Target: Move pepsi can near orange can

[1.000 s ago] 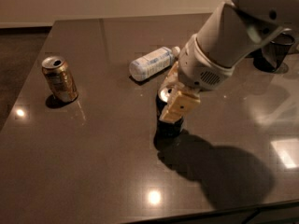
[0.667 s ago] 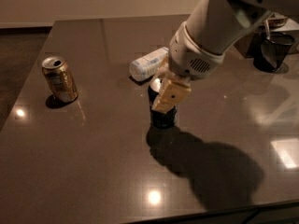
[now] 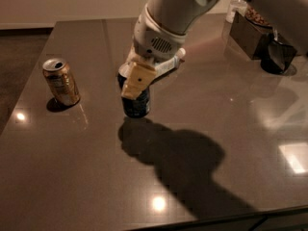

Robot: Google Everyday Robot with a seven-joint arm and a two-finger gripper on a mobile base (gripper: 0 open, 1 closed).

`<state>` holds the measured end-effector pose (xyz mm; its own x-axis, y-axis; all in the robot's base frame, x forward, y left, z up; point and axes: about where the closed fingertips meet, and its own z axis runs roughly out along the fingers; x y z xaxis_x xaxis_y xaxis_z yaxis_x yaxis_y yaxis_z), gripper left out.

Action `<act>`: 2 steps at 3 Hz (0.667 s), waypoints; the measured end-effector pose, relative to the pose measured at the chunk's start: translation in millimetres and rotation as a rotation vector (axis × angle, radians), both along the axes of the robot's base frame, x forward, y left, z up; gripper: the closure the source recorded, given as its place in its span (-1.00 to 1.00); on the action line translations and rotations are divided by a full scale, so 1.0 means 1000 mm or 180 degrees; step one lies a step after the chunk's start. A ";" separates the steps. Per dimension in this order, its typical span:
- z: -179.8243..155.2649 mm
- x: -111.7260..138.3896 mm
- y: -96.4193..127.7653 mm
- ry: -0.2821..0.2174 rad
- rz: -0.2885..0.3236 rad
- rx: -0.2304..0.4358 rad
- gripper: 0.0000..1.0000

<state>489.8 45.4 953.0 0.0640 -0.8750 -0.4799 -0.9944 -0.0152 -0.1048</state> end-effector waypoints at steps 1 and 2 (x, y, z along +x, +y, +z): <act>0.000 0.007 0.027 0.0033 0.0039 0.0059 1.00; -0.003 0.020 0.054 0.0040 0.0038 0.0097 1.00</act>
Offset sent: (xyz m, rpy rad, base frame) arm 0.0394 0.0845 -0.0055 0.0447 0.0157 0.0025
